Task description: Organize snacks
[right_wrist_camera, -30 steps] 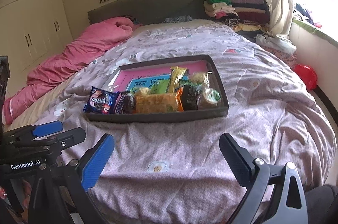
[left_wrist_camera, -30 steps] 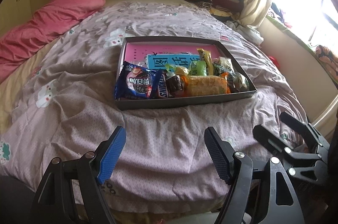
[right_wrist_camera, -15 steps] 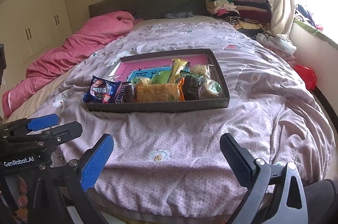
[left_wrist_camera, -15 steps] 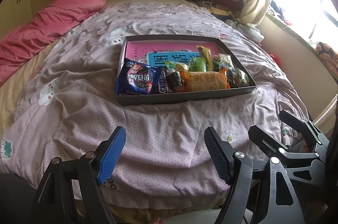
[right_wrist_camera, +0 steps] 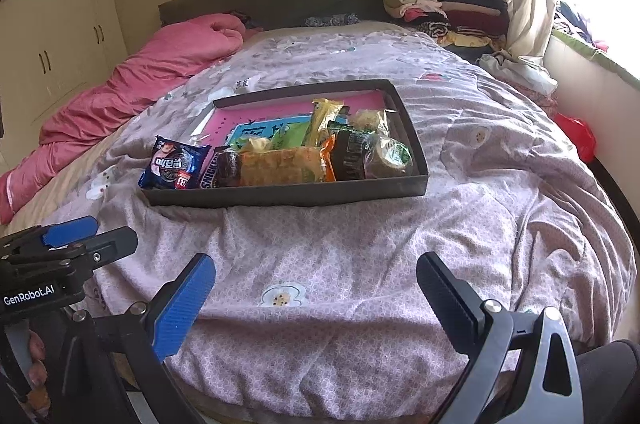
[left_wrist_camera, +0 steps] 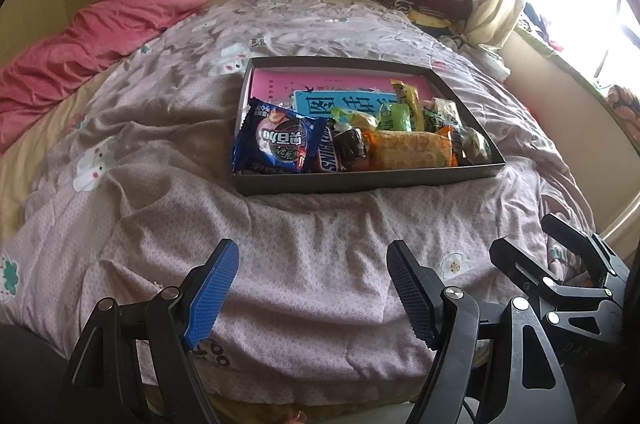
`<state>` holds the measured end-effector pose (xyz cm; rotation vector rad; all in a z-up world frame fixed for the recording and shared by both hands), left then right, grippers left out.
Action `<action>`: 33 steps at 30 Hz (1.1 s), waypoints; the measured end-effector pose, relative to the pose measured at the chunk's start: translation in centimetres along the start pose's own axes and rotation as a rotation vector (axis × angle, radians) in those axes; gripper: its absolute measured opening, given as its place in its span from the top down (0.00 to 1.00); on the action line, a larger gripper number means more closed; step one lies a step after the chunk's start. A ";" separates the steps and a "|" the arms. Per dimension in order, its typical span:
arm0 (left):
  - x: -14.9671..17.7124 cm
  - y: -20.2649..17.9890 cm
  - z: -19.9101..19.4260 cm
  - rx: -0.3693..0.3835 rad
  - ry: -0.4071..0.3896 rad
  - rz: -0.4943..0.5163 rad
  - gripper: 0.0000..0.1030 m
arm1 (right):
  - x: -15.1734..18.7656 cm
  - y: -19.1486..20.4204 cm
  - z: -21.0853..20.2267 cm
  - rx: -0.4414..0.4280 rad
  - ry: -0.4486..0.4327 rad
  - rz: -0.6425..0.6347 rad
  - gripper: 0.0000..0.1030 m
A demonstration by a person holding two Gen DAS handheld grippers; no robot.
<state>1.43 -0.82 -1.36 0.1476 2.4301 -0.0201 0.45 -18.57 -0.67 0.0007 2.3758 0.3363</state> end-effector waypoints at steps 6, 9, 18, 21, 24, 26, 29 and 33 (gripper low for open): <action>0.1 0.0 0.2 -0.002 0.007 -0.001 0.25 | 0.0 0.2 -0.1 -0.003 -0.007 -0.013 0.01; 0.1 0.1 0.2 -0.010 0.008 -0.002 0.25 | 0.0 0.2 -0.1 -0.003 -0.008 -0.011 0.01; 0.1 -0.2 0.2 -0.033 0.009 0.019 0.25 | -0.1 0.2 -0.2 -0.002 -0.008 -0.011 0.01; 0.0 -0.3 0.1 -0.040 0.008 0.024 0.25 | -0.1 0.2 -0.2 -0.002 -0.009 -0.013 0.01; 0.0 -0.3 0.2 -0.040 0.009 0.023 0.25 | -0.1 0.2 -0.2 -0.001 -0.009 -0.014 0.01; 0.0 -0.2 0.1 -0.044 0.008 0.018 0.25 | -0.1 0.3 -0.2 -0.002 -0.009 -0.013 0.01; -0.1 0.0 0.2 -0.058 0.011 0.012 0.25 | -0.1 0.3 -0.2 0.000 -0.011 -0.015 0.01; -0.1 0.3 0.4 -0.068 0.023 -0.002 0.25 | -0.2 0.3 -0.3 0.003 -0.021 -0.014 0.01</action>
Point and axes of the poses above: each gripper's, at about its wrist camera, not at the fingertips, and z roughly the way its jaws point, y to its left, x to its underside, the point moved 1 cm from there along z, roughly the way its jaws point, and after that the axes turned 12 degrees about z, right-handed, at the moved point
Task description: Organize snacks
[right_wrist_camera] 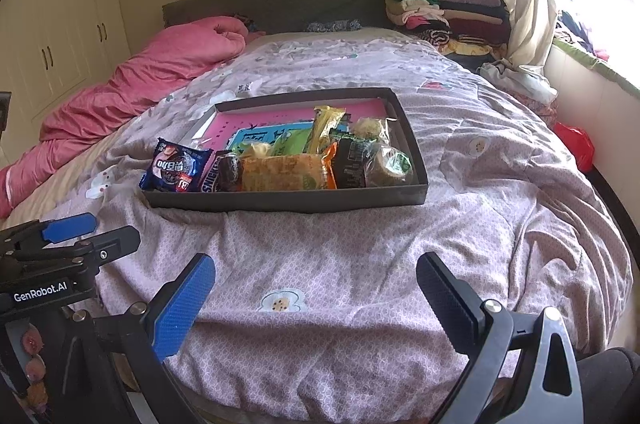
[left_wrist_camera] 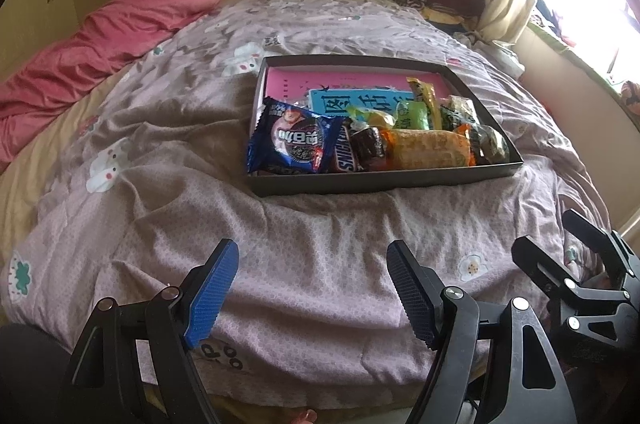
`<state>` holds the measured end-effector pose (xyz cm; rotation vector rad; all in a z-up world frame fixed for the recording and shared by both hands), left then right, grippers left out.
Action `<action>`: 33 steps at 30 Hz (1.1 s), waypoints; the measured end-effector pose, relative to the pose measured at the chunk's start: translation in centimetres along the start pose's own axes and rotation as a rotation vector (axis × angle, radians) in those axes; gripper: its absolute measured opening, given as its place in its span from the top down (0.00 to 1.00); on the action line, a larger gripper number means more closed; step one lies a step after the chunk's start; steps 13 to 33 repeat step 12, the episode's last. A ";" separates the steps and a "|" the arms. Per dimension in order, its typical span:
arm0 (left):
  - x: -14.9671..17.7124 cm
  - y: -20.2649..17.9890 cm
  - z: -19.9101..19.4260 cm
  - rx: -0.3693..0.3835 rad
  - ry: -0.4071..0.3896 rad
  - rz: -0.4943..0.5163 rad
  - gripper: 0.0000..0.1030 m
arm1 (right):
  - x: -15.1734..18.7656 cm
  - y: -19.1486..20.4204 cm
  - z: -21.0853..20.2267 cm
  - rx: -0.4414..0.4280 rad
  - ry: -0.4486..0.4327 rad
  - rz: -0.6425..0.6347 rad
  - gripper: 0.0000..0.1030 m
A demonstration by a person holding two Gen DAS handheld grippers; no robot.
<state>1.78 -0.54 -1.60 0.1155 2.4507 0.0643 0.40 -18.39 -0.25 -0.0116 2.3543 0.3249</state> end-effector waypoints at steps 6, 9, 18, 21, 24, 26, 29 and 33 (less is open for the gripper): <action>-0.2 1.1 0.5 -0.050 -0.009 -0.031 0.25 | 0.0 -0.2 0.1 0.008 0.001 0.005 0.01; -0.4 2.0 1.4 -0.037 -0.005 -0.054 0.25 | -0.2 -1.0 0.5 0.014 0.004 0.033 0.01; -0.7 2.9 2.1 -0.012 -0.005 -0.064 0.25 | -0.5 -2.1 1.2 0.028 0.019 0.072 0.01; -0.7 2.9 2.1 -0.012 -0.005 -0.064 0.25 | -0.5 -2.1 1.2 0.028 0.019 0.072 0.01; -0.7 2.9 2.1 -0.012 -0.005 -0.064 0.25 | -0.5 -2.1 1.2 0.028 0.019 0.072 0.01; -0.7 2.9 2.1 -0.012 -0.005 -0.064 0.25 | -0.5 -2.1 1.2 0.028 0.019 0.072 0.01; -0.7 2.9 2.1 -0.012 -0.005 -0.064 0.25 | -0.5 -2.1 1.2 0.028 0.019 0.072 0.01; -0.7 2.9 2.1 -0.012 -0.005 -0.064 0.25 | -0.5 -2.1 1.2 0.028 0.019 0.072 0.01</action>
Point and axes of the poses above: each gripper's, at about its wrist camera, not at the fingertips, and z roughly the way its jaws point, y to its left, x to its underside, the point moved 1 cm from there along z, roughly the way its jaws point, and after that the axes turned 12 degrees about z, right-handed, at the moved point
